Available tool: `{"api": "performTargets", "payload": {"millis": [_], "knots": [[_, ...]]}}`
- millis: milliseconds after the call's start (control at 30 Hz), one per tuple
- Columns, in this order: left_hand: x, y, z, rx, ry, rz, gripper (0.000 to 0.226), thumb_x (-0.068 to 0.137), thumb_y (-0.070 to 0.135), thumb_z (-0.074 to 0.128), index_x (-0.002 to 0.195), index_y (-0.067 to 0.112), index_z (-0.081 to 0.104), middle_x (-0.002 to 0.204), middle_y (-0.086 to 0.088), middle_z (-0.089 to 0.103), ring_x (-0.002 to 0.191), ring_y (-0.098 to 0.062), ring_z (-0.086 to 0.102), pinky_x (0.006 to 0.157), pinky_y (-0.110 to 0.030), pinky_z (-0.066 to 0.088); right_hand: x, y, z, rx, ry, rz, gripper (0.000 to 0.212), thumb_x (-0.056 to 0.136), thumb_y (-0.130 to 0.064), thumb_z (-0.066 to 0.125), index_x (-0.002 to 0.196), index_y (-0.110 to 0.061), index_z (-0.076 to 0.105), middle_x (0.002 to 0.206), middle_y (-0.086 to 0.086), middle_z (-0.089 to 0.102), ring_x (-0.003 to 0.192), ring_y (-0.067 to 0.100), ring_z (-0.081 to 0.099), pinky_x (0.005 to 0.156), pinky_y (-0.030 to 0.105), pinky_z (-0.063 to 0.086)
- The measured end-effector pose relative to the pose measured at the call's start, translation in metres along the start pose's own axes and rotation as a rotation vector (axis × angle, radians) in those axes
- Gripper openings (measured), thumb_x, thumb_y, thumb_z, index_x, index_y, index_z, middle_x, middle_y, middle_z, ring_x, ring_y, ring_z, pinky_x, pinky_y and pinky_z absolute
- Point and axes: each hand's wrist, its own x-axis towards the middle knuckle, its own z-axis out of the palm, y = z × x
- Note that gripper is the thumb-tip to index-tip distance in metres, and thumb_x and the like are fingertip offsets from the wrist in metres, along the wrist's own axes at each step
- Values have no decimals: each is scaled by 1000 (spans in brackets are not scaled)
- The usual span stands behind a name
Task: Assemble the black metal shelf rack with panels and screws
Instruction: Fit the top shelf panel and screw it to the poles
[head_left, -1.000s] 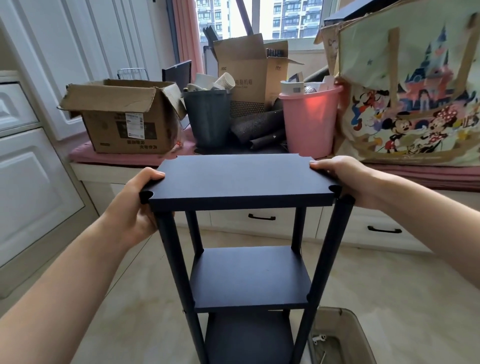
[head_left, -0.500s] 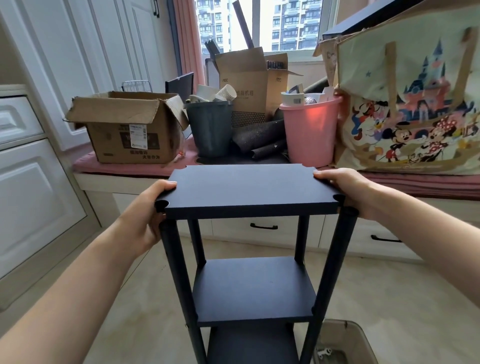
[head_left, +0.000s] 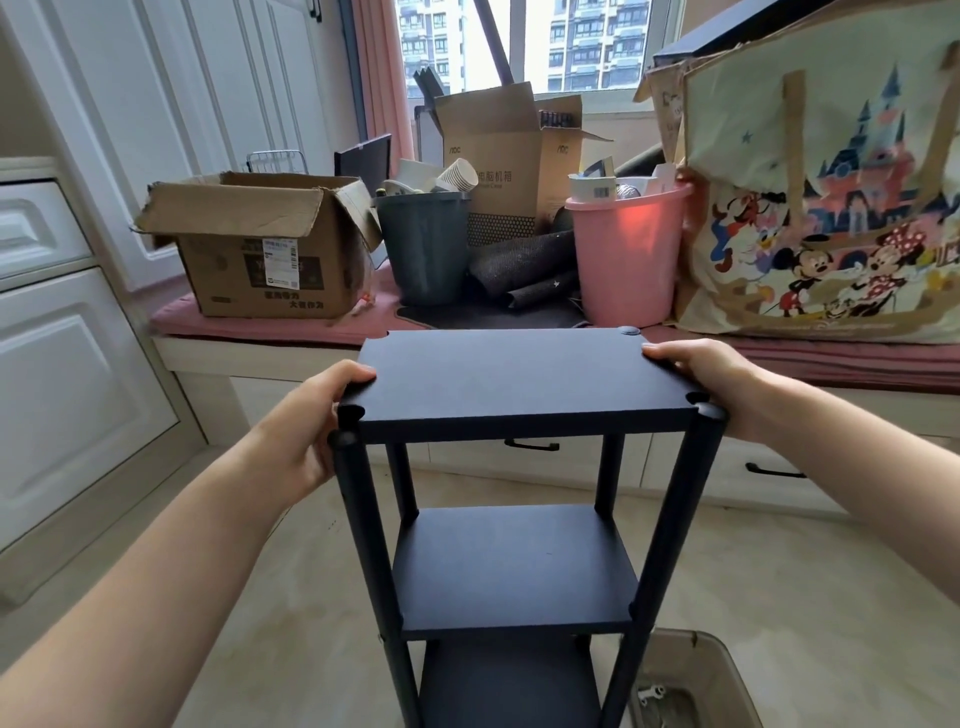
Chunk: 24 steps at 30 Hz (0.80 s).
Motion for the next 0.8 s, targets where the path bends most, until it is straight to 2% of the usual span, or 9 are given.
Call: {"api": "performTargets", "payload": {"millis": [67,133,200,333,467,533,633,800], "knots": [[1,-6,-1,-13,-15,-11,19,90,28,65,100,12,67,70,1,68,54,-12,64,50,-21,55,-1,1,1,28,4,-3,23,93,-32,61,93,-9,65,67,2,69,52,15,63,50,23,48],[0,-13,-3,-64,-36,-21,17,92,25,64,101,11,67,80,-3,73,64,-17,71,59,-32,62,-2,3,4,57,10,-15,23,93,-31,61,87,-10,65,58,0,68,43,12,62,40,17,47],[-1,-18,-4,-107,-62,-48,16,92,24,64,101,10,67,84,-6,75,70,-20,74,60,-37,62,0,4,5,67,28,-47,22,94,-29,60,85,-9,64,54,0,66,39,11,60,37,15,44],[-1,-23,-6,-154,-58,-74,14,90,23,65,96,10,67,80,-5,74,65,-19,73,55,-33,59,1,6,7,28,27,-66,21,94,-26,60,84,-7,63,51,-1,64,37,10,57,36,13,41],[1,-25,-6,-151,-55,-75,12,90,23,66,94,11,67,79,-4,74,64,-18,73,54,-31,59,4,9,6,40,-3,-50,21,96,-24,59,85,-6,64,54,0,66,39,11,60,38,15,43],[2,-28,-6,-150,-42,-70,12,89,22,66,92,11,68,77,-4,74,62,-17,73,51,-30,58,5,15,7,40,-19,-41,20,97,-22,57,88,-6,64,62,2,67,44,12,61,45,20,46],[2,-32,-7,-152,-24,-69,13,88,21,68,92,9,71,80,-4,73,66,-18,71,52,-30,58,7,24,8,35,-43,-23,19,98,-24,54,94,-9,64,78,4,64,61,17,58,59,29,37],[2,-38,-6,-167,-15,-77,10,87,20,68,92,12,71,80,-2,74,63,-16,72,52,-28,58,10,33,8,58,-58,-8,19,97,-26,54,98,-9,64,84,5,61,68,19,54,61,30,34]]}}
